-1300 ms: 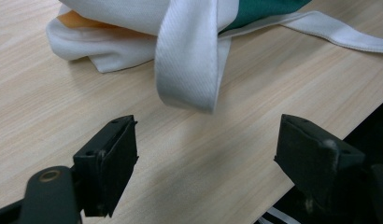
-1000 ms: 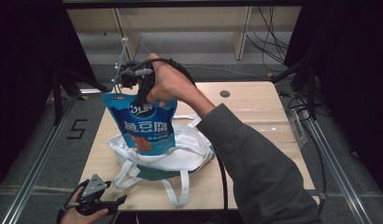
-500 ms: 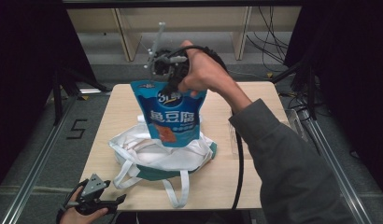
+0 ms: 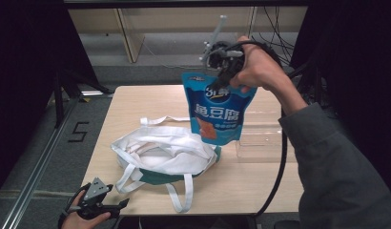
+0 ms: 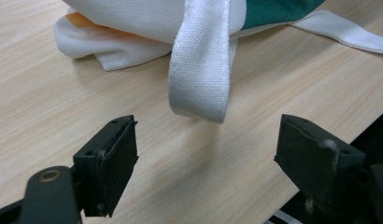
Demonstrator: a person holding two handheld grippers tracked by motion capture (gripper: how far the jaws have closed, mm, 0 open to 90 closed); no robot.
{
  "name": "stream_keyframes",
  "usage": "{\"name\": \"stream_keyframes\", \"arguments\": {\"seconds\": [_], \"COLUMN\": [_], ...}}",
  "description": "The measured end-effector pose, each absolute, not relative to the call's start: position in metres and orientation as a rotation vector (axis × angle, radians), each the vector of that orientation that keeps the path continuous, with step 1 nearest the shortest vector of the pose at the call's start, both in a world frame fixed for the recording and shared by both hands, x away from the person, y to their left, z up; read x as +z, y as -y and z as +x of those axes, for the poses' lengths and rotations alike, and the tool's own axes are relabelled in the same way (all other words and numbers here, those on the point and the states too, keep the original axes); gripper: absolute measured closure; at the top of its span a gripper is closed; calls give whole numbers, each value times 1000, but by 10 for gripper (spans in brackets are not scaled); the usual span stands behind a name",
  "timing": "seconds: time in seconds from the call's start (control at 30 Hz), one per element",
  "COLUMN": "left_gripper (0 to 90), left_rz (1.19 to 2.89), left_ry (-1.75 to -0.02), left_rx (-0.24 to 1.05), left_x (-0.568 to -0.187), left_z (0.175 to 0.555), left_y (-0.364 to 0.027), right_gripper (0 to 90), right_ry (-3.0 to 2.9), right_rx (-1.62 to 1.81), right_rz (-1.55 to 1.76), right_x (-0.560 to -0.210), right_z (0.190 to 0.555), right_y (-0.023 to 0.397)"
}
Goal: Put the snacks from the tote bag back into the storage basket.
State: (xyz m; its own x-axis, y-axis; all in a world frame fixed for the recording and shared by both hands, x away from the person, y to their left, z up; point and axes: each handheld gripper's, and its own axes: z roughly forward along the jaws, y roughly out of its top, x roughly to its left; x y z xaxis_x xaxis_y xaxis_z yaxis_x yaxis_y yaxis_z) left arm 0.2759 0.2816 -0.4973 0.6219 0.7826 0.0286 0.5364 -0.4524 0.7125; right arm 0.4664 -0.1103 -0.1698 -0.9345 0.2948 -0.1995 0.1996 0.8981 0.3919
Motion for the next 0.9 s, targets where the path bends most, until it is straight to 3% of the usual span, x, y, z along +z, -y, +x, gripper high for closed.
{"name": "stream_keyframes", "arguments": {"seconds": [0.47,0.9], "left_gripper": [200,200], "left_rz": [2142,2165], "left_ry": [-1050,-1033], "left_rx": [474,484], "left_x": [-500,-500], "left_z": [277,278], "left_y": [-281,-285], "right_gripper": [900,900], "right_ry": [-2745,-2726], "right_rx": [514,507], "right_rz": [531,587], "right_x": [-167,-183], "right_z": [480,498], "right_y": [192,238]}}
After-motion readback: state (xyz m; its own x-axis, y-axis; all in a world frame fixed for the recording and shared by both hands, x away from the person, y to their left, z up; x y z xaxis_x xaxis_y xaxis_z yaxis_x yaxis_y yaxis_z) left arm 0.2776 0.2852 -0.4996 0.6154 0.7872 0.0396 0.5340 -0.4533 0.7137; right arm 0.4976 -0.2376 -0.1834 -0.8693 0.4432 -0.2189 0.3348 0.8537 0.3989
